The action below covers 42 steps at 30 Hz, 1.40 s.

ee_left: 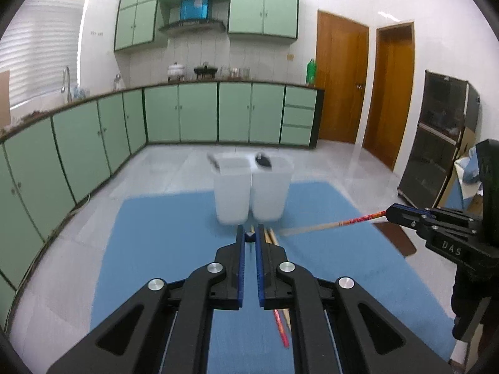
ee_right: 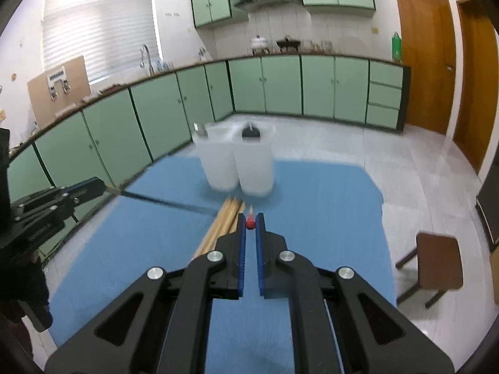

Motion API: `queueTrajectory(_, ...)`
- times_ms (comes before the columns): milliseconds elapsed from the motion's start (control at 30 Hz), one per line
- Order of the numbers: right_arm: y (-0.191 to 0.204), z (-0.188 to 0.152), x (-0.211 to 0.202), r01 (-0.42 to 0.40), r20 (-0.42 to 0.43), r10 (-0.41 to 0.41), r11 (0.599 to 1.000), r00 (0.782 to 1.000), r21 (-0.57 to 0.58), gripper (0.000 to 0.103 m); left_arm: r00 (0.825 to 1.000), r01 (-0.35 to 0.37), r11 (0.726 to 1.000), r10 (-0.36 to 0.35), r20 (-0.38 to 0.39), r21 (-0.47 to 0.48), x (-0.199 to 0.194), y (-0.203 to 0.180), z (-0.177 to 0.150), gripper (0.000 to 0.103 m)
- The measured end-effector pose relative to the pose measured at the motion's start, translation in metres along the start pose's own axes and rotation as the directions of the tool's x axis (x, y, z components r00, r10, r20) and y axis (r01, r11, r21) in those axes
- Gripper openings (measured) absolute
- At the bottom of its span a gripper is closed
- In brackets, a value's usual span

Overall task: Organize utensils
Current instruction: 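Lift both chopsticks and carry them over the white holder, then open both tools to drop the chopsticks into the holder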

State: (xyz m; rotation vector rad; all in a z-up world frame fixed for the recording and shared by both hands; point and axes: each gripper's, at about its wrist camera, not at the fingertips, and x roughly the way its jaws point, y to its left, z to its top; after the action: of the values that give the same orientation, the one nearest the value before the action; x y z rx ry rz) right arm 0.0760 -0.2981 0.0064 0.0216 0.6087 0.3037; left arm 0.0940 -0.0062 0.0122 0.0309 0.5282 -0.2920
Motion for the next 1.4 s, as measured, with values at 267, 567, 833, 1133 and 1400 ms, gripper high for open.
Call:
queueTrajectory(267,0.002,0.074,0.007,-0.016,0.042,0.019,0.997,0.999,-0.072,0.005,0.998,0.041,0.999,-0.042,0.046,0.024,0.022,0.003,0.05,0.006)
queueTrajectory(567,-0.002,0.15,0.01,-0.035,0.119,0.045,0.995,0.992,-0.09,0.005,0.989,0.071,0.997,-0.075,0.131,0.036,0.026,0.007,0.1,0.006)
queueTrajectory(833,-0.012,0.216,0.02,-0.02,0.246,0.035,0.998,0.969,-0.063,0.005,0.957,0.043,0.997,-0.058,0.283,0.061,0.034,0.003,0.171,0.006)
queueTrajectory(1133,-0.026,0.215,0.094,0.029,0.174,-0.02,0.998,0.984,-0.047,0.005,0.967,0.005,0.997,-0.023,0.253,0.071,0.107,0.002,0.18,0.006)
queueTrajectory(1400,-0.026,0.184,0.123,0.039,0.087,-0.035,0.998,0.996,-0.04,0.022,0.994,0.04,0.999,-0.041,0.106,0.018,0.146,0.016,0.148,0.018)
